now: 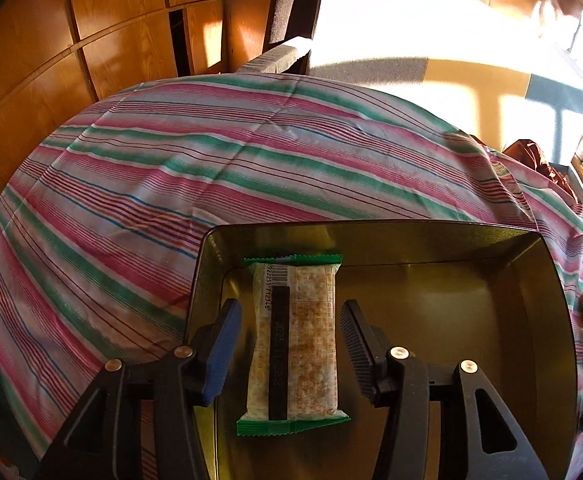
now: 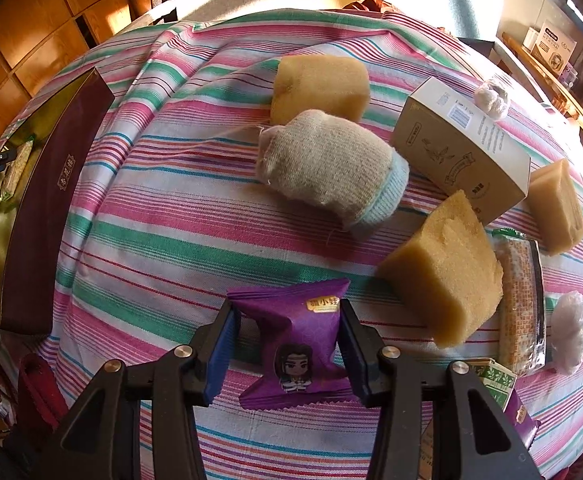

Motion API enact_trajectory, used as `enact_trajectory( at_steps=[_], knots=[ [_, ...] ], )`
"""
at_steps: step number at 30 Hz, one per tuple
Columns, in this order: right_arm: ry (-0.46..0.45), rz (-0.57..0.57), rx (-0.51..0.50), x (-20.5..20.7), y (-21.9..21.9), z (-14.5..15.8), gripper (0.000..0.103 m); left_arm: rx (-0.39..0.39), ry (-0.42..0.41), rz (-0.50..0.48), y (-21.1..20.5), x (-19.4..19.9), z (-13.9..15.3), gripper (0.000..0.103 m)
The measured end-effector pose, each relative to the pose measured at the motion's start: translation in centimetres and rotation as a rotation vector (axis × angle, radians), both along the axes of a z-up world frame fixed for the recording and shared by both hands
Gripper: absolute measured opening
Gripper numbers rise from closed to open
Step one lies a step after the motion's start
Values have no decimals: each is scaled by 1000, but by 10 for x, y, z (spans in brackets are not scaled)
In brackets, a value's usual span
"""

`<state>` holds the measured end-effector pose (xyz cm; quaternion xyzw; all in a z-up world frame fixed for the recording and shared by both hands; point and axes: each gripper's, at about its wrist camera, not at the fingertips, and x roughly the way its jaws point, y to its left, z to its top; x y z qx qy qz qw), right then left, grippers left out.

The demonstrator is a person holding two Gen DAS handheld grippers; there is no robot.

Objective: Organize objects
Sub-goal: 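Lower the cracker packet into the gold tray and open the left gripper, then carry the purple candy with the right gripper into the tray and release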

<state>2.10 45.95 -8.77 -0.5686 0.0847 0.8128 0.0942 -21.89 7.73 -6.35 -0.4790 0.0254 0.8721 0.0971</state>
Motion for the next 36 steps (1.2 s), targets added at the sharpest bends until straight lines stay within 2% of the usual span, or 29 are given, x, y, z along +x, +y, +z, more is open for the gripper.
enact_trajectory(
  at_steps=[6,10,15,19,22,28,36],
  knots=[
    [5,8,7,-4,-5,1,45,17,91,-7,-11,35,28,53],
    [12,19,19,-7,-11,3,37,47,154,-17,-21,82,46,58],
    [13,18,34,-10,-17,5,35,57,206,-22,-29,137,62,60],
    [16,10,36,7,-13,3,34,60,237,-31,-33,167,70,62],
    [24,-8,34,11,-14,6,34,71,242,-35,-36,181,73,62],
    [101,-42,-20,20,-28,23,34,89,227,-38,-40,192,70,63],
    [171,-4,-32,-2,-56,41,34,100,205,-34,-46,198,60,63]
  ],
)
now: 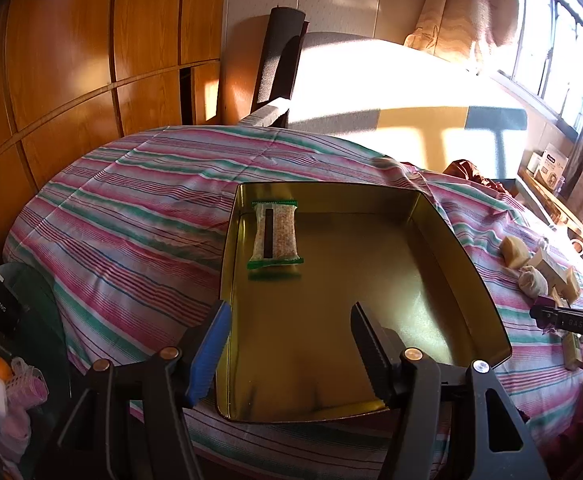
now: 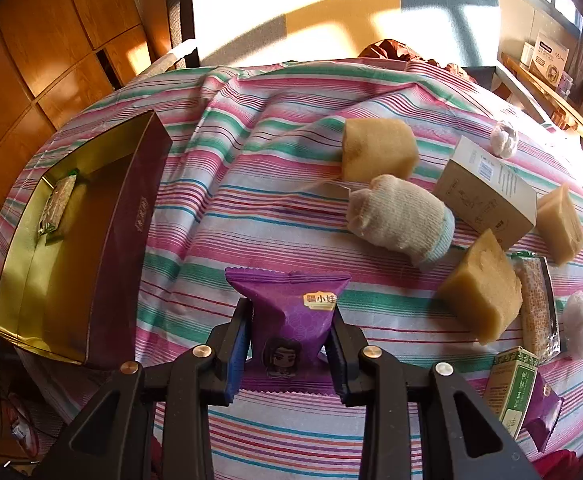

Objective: Organize objects
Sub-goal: 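Carry the purple candy with the right gripper into the tray and release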

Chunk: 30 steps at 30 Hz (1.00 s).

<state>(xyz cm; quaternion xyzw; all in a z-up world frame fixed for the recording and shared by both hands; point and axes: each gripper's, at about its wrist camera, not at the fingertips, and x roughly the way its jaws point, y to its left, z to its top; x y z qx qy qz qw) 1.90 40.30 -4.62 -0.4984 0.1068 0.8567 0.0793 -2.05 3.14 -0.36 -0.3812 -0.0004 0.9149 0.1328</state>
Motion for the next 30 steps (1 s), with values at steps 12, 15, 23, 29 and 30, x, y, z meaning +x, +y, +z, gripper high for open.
enact_trajectory(
  at_steps=[12,15,23,29,30],
  knots=[
    [44,54,32,-12,-33,17,34,8,-24,10,-9,3,-9,63],
    [39,45,28,-10,-34,12,34,2,-22,10,-9,6,-9,63],
    [125,109,-21,-22,-65,41,34,-23,21,8,-8,16,1,63],
    [139,251,-37,-59,-122,53,34,-18,16,14,-14,14,1,64],
    [134,270,-34,-65,-131,52,34,-16,14,17,-15,14,1,64]
  ],
)
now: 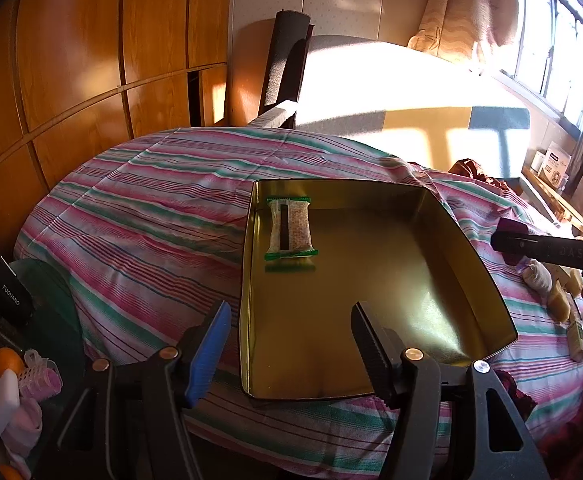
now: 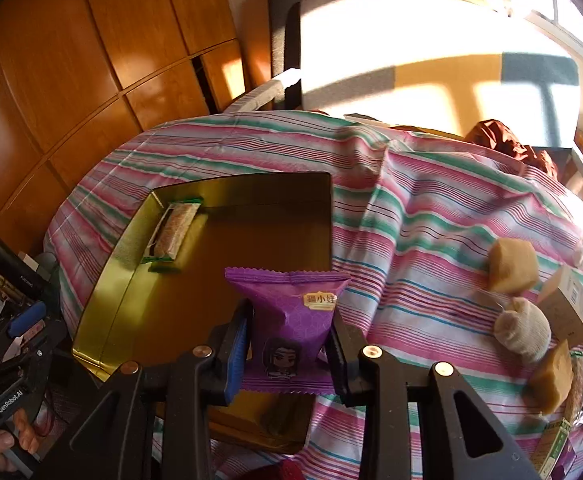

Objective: Organize objects
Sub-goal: 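Carry the purple candy with the right gripper into the tray and release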

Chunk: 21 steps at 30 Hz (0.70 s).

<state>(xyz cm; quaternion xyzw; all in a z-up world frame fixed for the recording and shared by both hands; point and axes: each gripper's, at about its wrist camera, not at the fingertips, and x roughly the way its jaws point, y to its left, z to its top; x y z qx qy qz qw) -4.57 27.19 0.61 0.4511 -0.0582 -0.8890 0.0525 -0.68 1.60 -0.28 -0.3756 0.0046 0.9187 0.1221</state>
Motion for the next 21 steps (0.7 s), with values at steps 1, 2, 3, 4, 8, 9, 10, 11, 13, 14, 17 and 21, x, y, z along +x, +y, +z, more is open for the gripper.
enact_trajectory(
  at_steps=[1,2,3,4,8,9,10,11,13,14,17,21],
  knots=[
    [-5,16,6,-6,-8,-1,34,2,-2,4,-1,-1,-1,64],
    [-11,30,9,-12,-16,-4,34,3,-4,7,-2,-1,-2,64],
    [-19,41,7,-18,-23,-7,34,4,-8,9,-4,-2,-3,64],
    [-30,49,4,-24,-28,-10,34,6,-10,11,-5,-2,-4,64],
    [-77,54,-15,-50,-46,-26,34,9,-22,18,-10,-5,-8,64],
    [-87,50,-23,-57,-49,-29,34,12,-27,19,-12,-6,-10,64],
    [-95,43,-27,-64,-51,-32,34,14,-30,22,-13,-6,-11,64],
    [-105,37,-32,-72,-54,-35,34,16,-34,24,-15,-6,-13,64],
    [-123,22,-41,-88,-59,-40,34,21,-43,30,-19,-8,-16,64],
    [-131,15,-43,-96,-62,-43,34,24,-47,33,-20,-8,-17,64],
    [-155,-13,-52,-119,-69,-49,34,31,-62,46,-26,-11,-23,64],
    [-192,-42,-95,-145,-76,-60,35,43,-76,64,-35,-13,-27,64]
  ],
)
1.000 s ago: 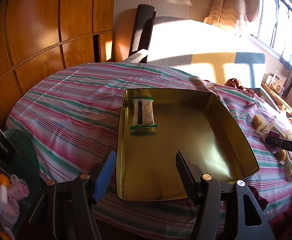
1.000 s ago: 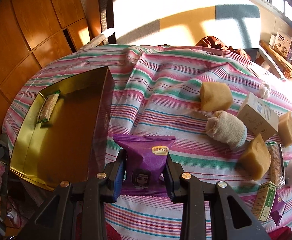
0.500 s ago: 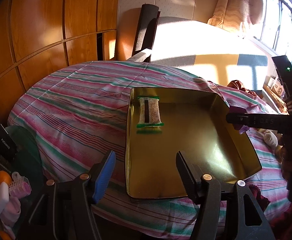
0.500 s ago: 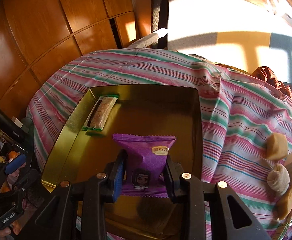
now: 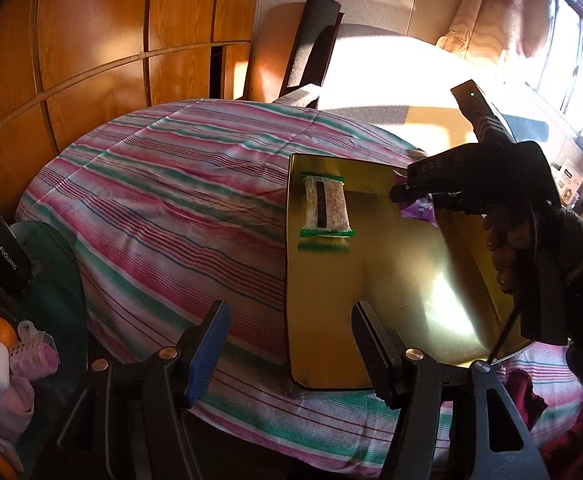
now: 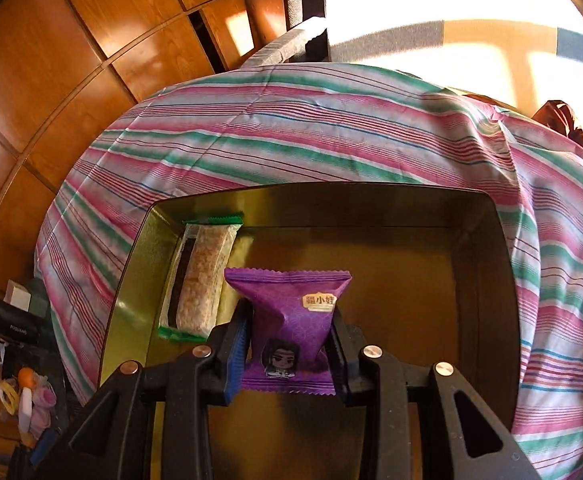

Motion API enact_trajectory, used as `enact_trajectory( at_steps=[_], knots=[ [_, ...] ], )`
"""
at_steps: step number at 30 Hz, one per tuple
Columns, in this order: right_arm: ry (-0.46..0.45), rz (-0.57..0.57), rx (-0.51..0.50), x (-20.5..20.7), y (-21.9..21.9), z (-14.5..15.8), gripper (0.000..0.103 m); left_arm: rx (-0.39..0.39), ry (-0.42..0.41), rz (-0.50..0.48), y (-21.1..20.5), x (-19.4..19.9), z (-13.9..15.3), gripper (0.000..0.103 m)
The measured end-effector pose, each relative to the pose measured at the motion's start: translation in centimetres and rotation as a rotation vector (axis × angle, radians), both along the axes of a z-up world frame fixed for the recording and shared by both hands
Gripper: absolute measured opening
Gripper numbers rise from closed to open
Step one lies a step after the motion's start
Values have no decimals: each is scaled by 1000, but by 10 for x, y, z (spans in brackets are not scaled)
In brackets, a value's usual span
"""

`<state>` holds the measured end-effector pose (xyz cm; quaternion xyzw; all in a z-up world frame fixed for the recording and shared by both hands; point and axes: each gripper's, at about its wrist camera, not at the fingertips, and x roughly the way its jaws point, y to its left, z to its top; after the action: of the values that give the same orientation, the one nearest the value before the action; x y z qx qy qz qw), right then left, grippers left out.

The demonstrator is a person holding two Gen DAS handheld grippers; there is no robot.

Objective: Organize objects
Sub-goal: 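Carry the purple candy with the right gripper into the tray and release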

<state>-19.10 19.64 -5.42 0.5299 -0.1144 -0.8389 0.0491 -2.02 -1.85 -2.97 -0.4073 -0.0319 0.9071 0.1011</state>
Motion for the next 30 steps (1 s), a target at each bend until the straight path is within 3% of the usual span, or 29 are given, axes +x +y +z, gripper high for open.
enact_trajectory(
  at_steps=[6,16,19,24,30],
  knots=[
    [-1,-15,-102,-10,1,-3,46,7,-9,14,-5,-3,-3,64],
    [122,5,4,48,16,30,50,10,14,-7,4,2,5,66],
    [162,-20,34,77,35,39,65,3,26,-24,11,6,8,67],
    [199,-97,51,127,81,48,80,-9,28,-75,30,12,9,68],
    [184,-214,56,184,145,45,81,-28,39,-155,61,19,15,68]
  ],
)
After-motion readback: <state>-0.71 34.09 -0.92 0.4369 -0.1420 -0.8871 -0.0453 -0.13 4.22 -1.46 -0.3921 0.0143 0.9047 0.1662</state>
